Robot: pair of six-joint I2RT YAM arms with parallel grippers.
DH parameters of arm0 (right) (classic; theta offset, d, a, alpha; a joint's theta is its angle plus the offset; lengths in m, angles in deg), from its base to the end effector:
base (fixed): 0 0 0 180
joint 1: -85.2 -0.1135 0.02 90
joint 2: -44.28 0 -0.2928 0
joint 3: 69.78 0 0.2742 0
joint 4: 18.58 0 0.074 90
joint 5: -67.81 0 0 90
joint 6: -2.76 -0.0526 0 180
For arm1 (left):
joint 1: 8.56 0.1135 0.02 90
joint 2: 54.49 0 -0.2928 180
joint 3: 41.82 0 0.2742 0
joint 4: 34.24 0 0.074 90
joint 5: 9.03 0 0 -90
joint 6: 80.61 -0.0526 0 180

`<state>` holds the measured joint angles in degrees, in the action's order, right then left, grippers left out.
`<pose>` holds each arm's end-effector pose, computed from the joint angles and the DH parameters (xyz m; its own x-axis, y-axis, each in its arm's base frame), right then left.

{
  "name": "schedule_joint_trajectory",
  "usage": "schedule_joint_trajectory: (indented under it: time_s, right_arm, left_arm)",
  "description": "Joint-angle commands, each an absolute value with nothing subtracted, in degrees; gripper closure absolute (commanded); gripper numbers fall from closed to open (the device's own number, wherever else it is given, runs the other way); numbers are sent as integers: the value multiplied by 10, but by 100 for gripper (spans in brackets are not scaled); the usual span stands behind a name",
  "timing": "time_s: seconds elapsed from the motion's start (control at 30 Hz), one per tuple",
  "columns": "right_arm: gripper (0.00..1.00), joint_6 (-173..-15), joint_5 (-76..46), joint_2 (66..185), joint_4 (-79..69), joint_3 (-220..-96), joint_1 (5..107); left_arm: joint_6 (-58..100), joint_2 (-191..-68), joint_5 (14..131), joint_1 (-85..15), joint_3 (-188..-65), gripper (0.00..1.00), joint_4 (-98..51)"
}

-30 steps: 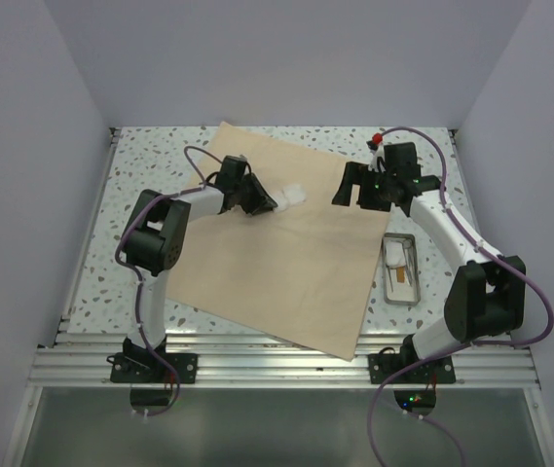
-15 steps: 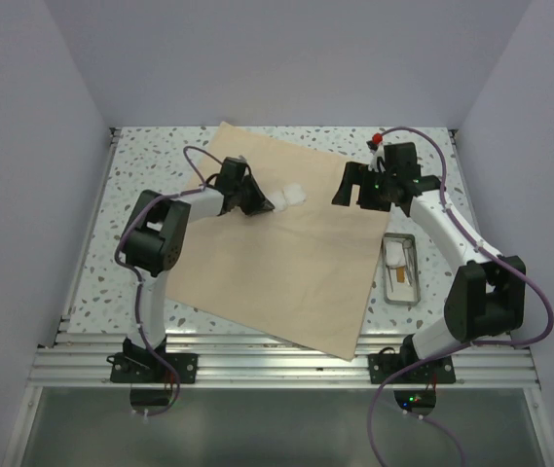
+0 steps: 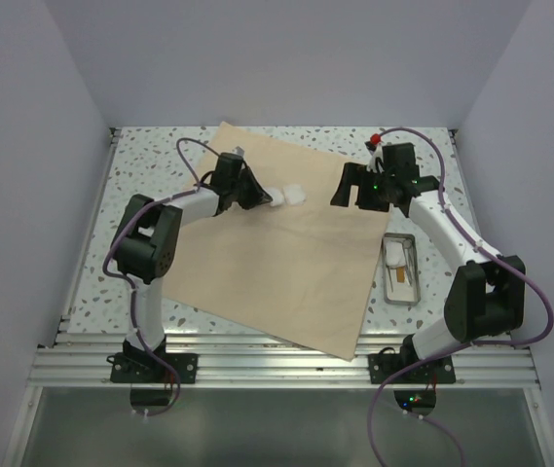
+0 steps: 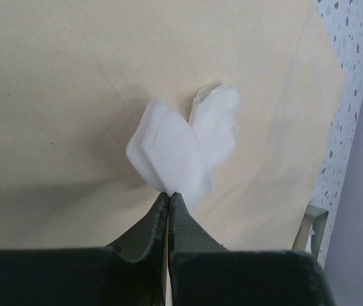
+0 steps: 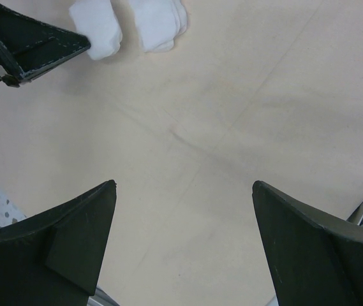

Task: Prepare the surgical pack

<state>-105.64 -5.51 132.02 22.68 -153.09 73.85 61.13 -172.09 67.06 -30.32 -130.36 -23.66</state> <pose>0.3585 0.0874 0.2959 -0.7873 0.1504 -0.5980 -0.1440 0.8982 0.4154 0.4519 -0.1940 0.1600 -0.7845 -0.5075 -0.3564 -0.1359 0.7015 -0.6996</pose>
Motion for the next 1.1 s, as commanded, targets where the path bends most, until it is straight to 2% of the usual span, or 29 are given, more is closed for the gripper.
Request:
schedule_joint_trajectory:
  time_s: [0.0, 0.3, 0.6, 1.07]
  right_arm:
    - [9, -1051, -41, 1303, 209, -1530, 735]
    - [8, -1050, -51, 1299, 210, -1531, 734]
    - [8, -1054, -74, 1275, 204, -1528, 735]
    - [8, -1051, -70, 1277, 203, -1525, 736]
  left_arm:
    - [597, -1698, 666, -302, -1321, 100, -265]
    - [580, -1722, 647, -315, -1375, 100, -266]
    - [551, -1805, 612, -341, -1478, 100, -226]
    - [526, -1834, 609, -344, -1487, 100, -197]
